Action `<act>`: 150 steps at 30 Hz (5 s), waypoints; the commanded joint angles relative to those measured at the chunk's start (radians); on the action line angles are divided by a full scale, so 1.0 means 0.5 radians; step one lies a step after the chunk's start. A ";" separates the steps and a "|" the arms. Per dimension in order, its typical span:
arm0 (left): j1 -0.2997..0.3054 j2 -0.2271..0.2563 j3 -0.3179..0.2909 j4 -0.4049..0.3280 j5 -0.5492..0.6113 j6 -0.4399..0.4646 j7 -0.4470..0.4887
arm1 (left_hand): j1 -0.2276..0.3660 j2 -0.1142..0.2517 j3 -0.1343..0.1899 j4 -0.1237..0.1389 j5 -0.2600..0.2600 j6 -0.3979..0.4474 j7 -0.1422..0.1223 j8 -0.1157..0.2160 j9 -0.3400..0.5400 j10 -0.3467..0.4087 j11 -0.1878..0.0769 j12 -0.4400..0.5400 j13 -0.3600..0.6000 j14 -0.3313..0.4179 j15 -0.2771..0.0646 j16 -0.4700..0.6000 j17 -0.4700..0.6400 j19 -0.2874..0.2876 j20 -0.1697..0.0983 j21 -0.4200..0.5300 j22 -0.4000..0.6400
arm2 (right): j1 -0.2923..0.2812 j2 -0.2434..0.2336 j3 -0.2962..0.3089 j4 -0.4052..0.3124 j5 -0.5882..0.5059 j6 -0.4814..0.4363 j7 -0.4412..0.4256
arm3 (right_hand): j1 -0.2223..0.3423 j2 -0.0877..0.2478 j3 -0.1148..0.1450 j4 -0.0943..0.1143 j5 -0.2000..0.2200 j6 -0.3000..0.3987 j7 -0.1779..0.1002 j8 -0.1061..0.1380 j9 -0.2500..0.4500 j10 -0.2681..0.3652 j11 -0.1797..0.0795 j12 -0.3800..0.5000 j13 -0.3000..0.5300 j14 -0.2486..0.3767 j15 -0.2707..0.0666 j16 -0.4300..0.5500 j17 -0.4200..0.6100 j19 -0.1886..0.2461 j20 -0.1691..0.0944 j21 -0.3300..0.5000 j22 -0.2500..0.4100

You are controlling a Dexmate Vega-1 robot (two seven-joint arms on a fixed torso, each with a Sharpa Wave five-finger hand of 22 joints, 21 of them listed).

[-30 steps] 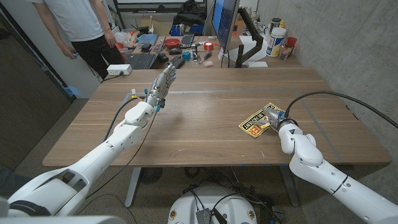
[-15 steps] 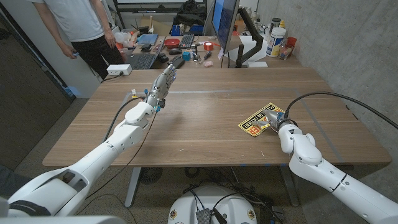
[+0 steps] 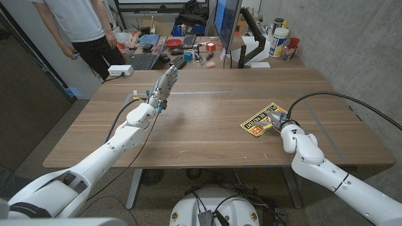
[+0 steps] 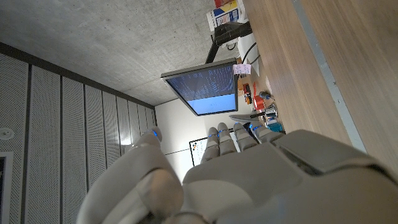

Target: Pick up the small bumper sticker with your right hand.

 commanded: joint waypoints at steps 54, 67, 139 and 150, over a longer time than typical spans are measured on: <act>0.008 -0.027 0.021 -0.026 0.008 -0.001 0.018 | 0.008 0.021 -0.019 -0.003 -0.012 0.011 -0.013 -0.002 0.010 -0.003 -0.029 0.007 0.004 -0.017 -0.008 0.001 0.004 -0.007 0.055 -0.019 0.005 | -0.190 0.017 0.140 -0.046 0.116 0.071 -0.570 | 0.424 0.066 0.090 0.008 -0.006 0.705 -0.237 0.118 0.018 0.853 -0.330 0.223 0.022 0.998 -0.344 0.098 0.010 0.672 -0.131 0.038 0.024; 0.005 -0.023 0.026 -0.031 0.006 0.001 0.024 | 0.008 0.023 -0.022 -0.003 -0.012 0.010 -0.013 -0.002 0.010 -0.005 -0.034 0.006 0.004 -0.016 -0.007 0.002 0.004 -0.008 0.058 -0.021 0.005 | -0.227 0.004 0.194 -0.064 0.143 0.130 -0.658 | 0.470 0.079 0.110 0.007 -0.016 0.842 -0.262 0.140 0.022 0.983 -0.362 0.250 0.022 1.145 -0.404 0.093 0.007 0.748 -0.178 0.045 0.027; -0.008 -0.035 0.017 -0.012 0.001 -0.008 -0.020 | 0.012 0.031 -0.036 -0.005 -0.015 0.011 -0.013 -0.002 0.011 -0.002 -0.025 0.008 0.004 -0.015 -0.010 0.002 0.004 -0.009 0.056 -0.029 0.006 | -0.366 -0.022 0.422 -0.392 0.023 0.221 -0.683 | 0.481 0.099 0.124 0.030 -0.040 0.897 -0.237 0.115 0.030 1.056 -0.349 0.231 0.022 1.211 -0.421 0.040 0.010 0.791 -0.179 0.022 0.027; 0.009 -0.010 0.013 -0.040 -0.006 -0.012 -0.009 | 0.015 0.035 -0.037 -0.006 -0.015 0.014 -0.011 -0.001 0.011 -0.007 -0.025 0.006 0.004 -0.015 -0.009 0.002 0.003 -0.009 0.057 -0.030 0.006 | -0.362 -0.017 0.470 -0.428 0.025 0.262 -0.650 | 0.481 0.099 0.125 0.031 -0.043 0.910 -0.226 0.113 0.030 1.072 -0.359 0.229 0.022 1.230 -0.431 0.039 0.010 0.802 -0.192 0.019 0.026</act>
